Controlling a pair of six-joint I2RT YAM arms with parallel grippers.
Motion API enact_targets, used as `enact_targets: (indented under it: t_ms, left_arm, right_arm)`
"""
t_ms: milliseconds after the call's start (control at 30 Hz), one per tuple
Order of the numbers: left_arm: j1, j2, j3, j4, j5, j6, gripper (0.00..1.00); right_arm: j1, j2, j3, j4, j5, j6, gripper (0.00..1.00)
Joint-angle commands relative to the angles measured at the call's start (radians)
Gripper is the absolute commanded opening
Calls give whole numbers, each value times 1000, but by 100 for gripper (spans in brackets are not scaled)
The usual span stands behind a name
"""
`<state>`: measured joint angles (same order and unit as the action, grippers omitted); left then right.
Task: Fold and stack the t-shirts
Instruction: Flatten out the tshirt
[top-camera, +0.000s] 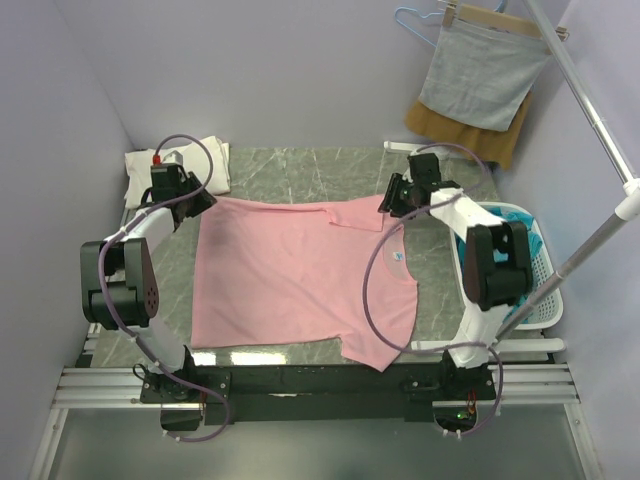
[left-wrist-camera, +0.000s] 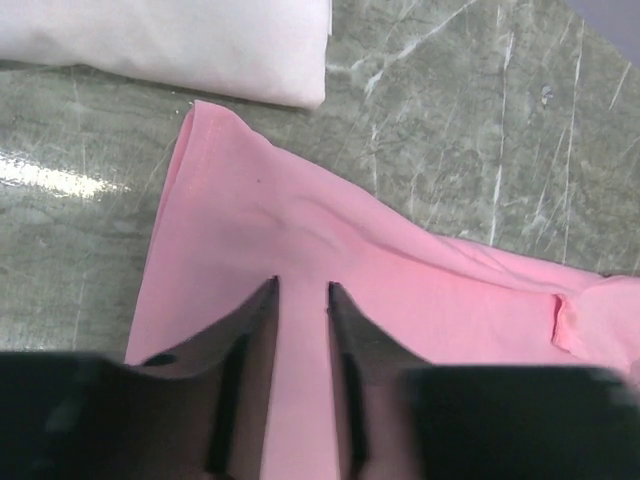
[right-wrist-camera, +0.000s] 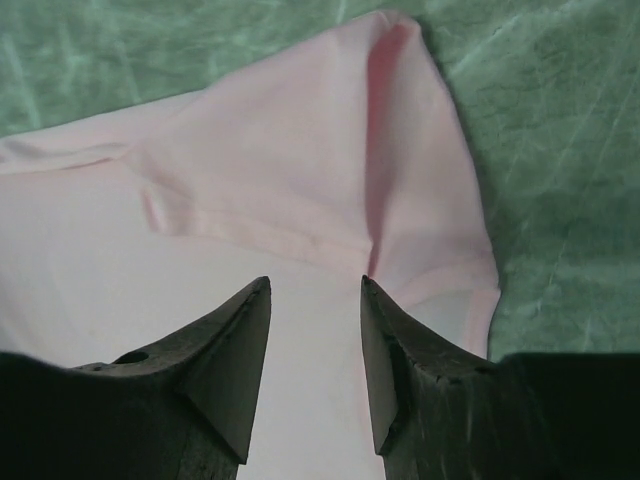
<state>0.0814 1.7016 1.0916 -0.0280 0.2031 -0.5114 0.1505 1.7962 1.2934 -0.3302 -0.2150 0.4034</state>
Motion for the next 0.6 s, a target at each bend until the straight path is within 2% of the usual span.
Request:
enact_targets:
  t_ms: [0, 267, 567]
  left_arm:
    - [-5, 7, 1, 54, -18, -4, 53]
    - [-2, 93, 54, 57, -76, -12, 71]
    - [3, 239, 157, 63, -82, -32, 73]
  right_arm:
    - [-3, 138, 121, 2, 3, 6, 48]
    - [-3, 248, 216, -18, -1, 3, 49]
    - [-5, 278, 245, -32, 2, -5, 51]
